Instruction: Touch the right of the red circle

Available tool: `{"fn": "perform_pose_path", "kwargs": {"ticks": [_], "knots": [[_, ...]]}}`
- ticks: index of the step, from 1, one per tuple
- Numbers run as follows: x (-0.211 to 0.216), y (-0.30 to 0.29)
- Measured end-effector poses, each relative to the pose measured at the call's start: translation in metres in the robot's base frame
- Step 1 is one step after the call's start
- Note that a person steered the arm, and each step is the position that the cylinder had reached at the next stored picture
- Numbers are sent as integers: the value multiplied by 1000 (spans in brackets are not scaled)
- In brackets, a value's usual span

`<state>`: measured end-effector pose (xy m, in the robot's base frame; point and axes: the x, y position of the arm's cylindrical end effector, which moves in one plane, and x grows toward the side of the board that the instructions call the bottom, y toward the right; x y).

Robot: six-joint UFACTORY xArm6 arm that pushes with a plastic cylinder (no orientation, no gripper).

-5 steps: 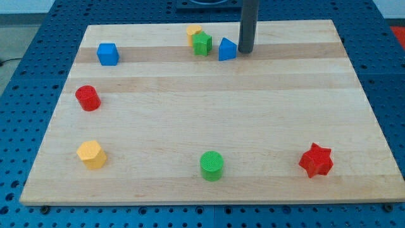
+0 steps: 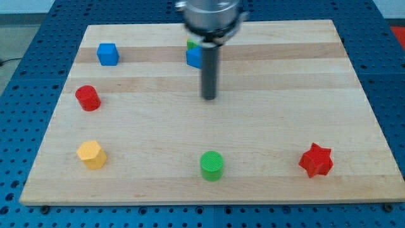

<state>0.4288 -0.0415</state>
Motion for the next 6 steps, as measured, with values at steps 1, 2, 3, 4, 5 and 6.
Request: {"fn": "perform_pose_path", "kwargs": {"ticks": [1, 2, 3, 4, 5, 6], "knots": [[0, -98], [-14, -164], [-14, -167], [-24, -168], [-80, -187], [-110, -237]]}}
